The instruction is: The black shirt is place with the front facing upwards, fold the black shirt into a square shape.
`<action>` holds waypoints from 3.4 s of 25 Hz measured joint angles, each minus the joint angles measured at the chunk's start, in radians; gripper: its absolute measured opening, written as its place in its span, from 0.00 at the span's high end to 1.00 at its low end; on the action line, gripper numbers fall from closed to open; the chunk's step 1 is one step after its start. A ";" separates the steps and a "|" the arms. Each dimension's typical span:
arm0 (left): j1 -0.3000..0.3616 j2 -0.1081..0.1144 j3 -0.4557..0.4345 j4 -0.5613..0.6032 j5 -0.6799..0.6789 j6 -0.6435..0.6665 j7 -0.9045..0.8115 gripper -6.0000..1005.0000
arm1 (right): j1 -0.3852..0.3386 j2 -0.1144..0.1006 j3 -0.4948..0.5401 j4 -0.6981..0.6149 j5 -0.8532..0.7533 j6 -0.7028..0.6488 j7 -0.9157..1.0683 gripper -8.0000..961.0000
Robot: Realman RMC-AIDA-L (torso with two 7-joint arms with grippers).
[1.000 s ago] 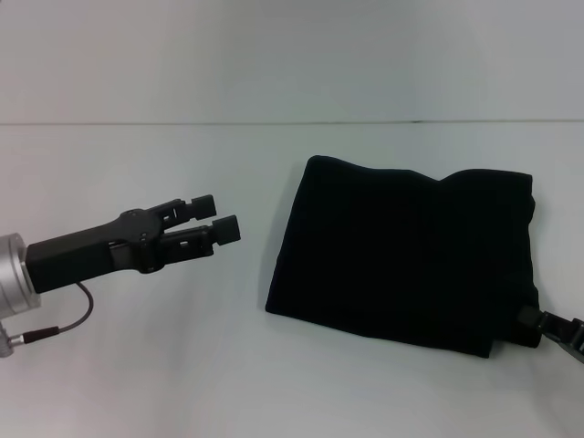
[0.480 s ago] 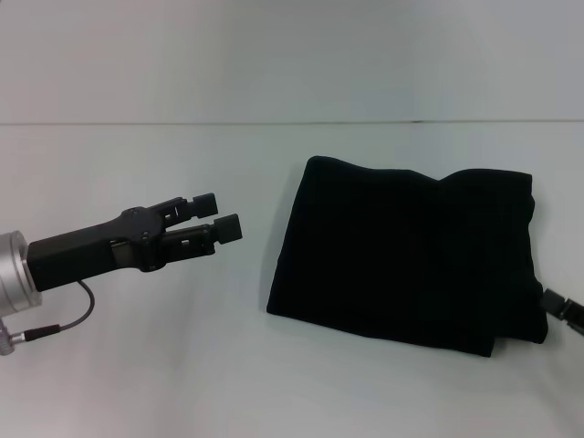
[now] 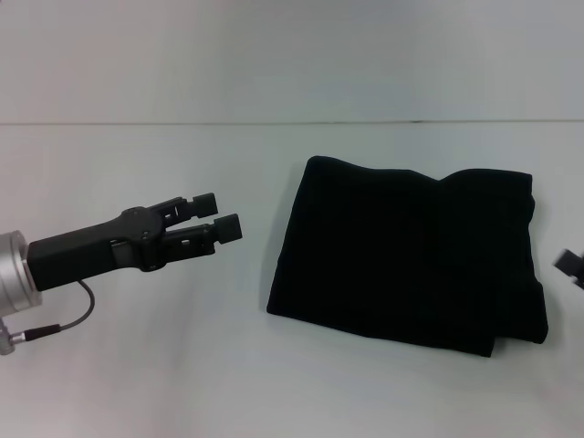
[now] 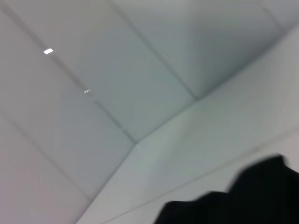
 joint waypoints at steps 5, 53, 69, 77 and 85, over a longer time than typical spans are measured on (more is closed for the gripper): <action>-0.001 0.000 -0.010 -0.004 -0.001 -0.015 0.000 0.06 | 0.059 0.039 -0.013 0.000 -0.040 0.006 -0.210 0.14; -0.273 -0.035 0.346 -0.123 0.039 -0.750 -0.705 0.05 | 0.016 0.066 -0.092 0.027 -0.127 0.027 -0.740 0.09; -0.293 -0.127 0.400 -0.126 0.039 -0.928 -0.676 0.08 | -0.006 0.066 -0.094 0.029 -0.127 0.019 -0.742 0.09; -0.295 -0.136 0.416 -0.132 0.039 -0.932 -0.677 0.10 | -0.007 0.066 -0.095 0.037 -0.127 0.019 -0.742 0.09; -0.297 -0.138 0.444 -0.133 0.039 -0.923 -0.677 0.13 | -0.008 0.066 -0.096 0.039 -0.127 0.019 -0.742 0.09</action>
